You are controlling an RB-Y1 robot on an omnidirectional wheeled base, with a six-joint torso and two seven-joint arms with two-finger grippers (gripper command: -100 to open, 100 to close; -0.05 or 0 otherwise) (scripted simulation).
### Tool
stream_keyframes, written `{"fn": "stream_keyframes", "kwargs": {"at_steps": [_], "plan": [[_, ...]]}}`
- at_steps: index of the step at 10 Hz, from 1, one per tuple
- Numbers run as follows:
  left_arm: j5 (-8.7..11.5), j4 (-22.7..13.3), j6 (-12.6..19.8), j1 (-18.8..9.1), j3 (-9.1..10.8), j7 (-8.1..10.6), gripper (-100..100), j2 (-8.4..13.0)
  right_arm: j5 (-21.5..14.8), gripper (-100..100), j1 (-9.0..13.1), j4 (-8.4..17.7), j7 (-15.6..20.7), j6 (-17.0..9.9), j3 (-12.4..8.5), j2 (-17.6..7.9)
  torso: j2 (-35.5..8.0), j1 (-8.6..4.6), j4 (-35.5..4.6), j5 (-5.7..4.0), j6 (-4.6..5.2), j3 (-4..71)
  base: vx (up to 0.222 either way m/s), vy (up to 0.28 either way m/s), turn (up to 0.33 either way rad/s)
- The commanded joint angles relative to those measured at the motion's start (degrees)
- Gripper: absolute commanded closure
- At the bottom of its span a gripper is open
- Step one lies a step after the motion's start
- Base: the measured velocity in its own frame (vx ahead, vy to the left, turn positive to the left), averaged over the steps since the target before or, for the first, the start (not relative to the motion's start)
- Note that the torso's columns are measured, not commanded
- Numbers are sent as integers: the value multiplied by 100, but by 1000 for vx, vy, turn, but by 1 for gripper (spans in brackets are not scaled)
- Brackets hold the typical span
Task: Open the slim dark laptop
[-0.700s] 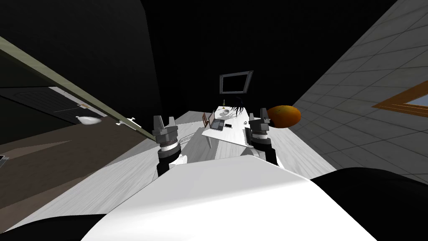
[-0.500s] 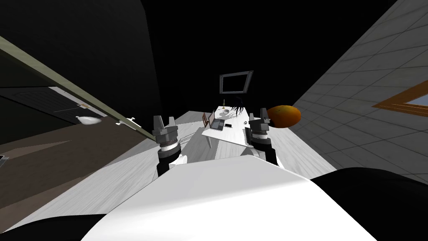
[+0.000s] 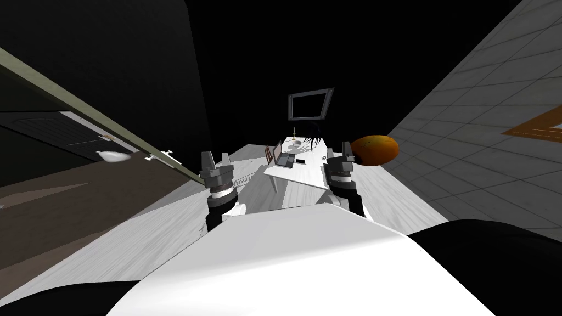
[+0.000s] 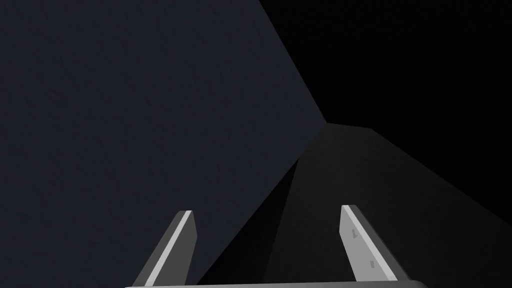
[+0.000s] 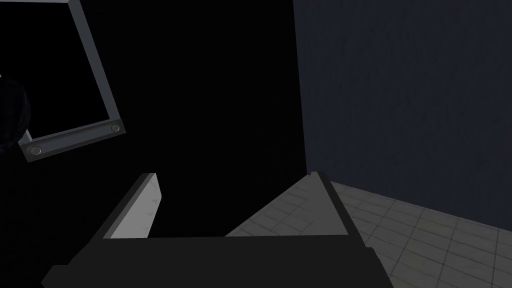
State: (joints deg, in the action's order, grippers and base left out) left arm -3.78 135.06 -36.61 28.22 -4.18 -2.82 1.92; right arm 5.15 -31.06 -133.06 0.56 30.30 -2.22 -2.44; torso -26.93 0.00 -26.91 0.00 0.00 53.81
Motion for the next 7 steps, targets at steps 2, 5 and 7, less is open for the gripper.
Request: {"fn": "stream_keyframes", "kwargs": {"at_steps": [2,5,7], "plan": [[0,0,0,0,0,0,0,0,0,0,0,0,0,0,0,0,-846,0,-846,0,0,1692,0,0,0],[0,-2,0,1,-1,0,0,-1,-340,-100,20,161,259,-198,-101,-442,-1505,25,-1511,8,0,3051,40,84,-12],[0,-2,0,1,-1,0,0,-1,-616,-100,33,278,462,-352,-185,-680,-1525,5,-1533,2,0,3080,66,122,-22]]}}
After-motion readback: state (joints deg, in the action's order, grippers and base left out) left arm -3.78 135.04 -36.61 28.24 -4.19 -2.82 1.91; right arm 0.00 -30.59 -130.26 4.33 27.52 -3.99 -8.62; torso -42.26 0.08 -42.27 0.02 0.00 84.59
